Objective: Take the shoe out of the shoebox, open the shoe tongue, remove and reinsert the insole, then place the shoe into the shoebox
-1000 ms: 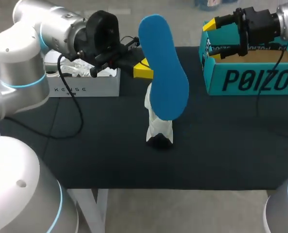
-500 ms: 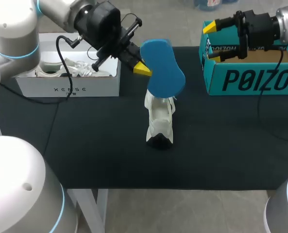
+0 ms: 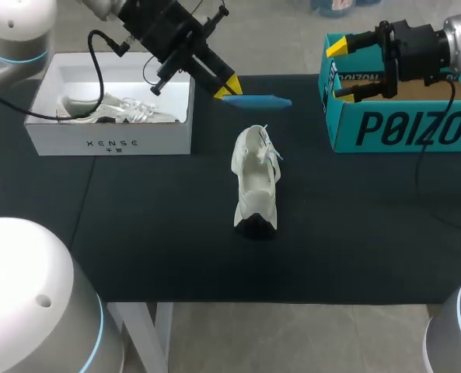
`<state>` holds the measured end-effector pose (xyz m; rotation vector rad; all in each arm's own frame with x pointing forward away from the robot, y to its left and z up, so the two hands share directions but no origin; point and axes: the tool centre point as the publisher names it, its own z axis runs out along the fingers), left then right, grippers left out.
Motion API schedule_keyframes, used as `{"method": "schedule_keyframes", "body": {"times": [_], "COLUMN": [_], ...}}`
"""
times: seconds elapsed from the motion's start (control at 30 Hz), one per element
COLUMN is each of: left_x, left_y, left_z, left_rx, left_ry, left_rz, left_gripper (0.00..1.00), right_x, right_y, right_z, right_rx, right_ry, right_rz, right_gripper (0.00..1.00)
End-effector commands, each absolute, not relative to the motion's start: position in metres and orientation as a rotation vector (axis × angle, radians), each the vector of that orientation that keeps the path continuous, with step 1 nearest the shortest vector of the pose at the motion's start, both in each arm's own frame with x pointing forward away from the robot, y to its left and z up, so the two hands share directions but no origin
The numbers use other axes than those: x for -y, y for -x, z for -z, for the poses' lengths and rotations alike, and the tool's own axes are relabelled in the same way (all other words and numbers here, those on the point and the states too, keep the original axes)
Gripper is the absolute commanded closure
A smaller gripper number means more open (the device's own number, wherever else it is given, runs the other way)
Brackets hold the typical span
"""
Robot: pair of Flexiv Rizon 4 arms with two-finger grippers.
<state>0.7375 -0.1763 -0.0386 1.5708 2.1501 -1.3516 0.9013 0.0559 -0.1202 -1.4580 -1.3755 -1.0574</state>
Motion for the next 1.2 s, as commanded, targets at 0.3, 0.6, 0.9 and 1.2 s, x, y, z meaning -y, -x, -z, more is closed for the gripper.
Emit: {"method": "schedule_keyframes", "body": {"times": [0.3, 0.6, 0.9, 1.2], "left_x": [0.178, 0.183, 0.197, 0.213], "left_y": [-0.748, -0.777, -0.799, -0.811], "left_z": [0.051, 0.060, 0.079, 0.090], "left_rx": [-1.608, -1.559, -1.668, -1.680], "left_ry": [-1.713, -1.638, -1.550, -1.539], "left_rz": [0.527, 0.500, 0.626, 0.645], "left_gripper": [1.00, 1.00, 1.00, 1.00], "right_x": [-0.065, -0.072, -0.091, -0.097], "right_y": [-0.891, -0.882, -0.871, -0.871], "right_z": [0.111, 0.103, 0.090, 0.087], "right_rx": [1.361, 1.340, 1.364, 1.361], "right_ry": [1.388, 1.374, 1.368, 1.339], "right_rz": [1.050, 1.074, 1.138, 1.139], "right_gripper": [0.00, 0.00, 0.19, 0.30]}}
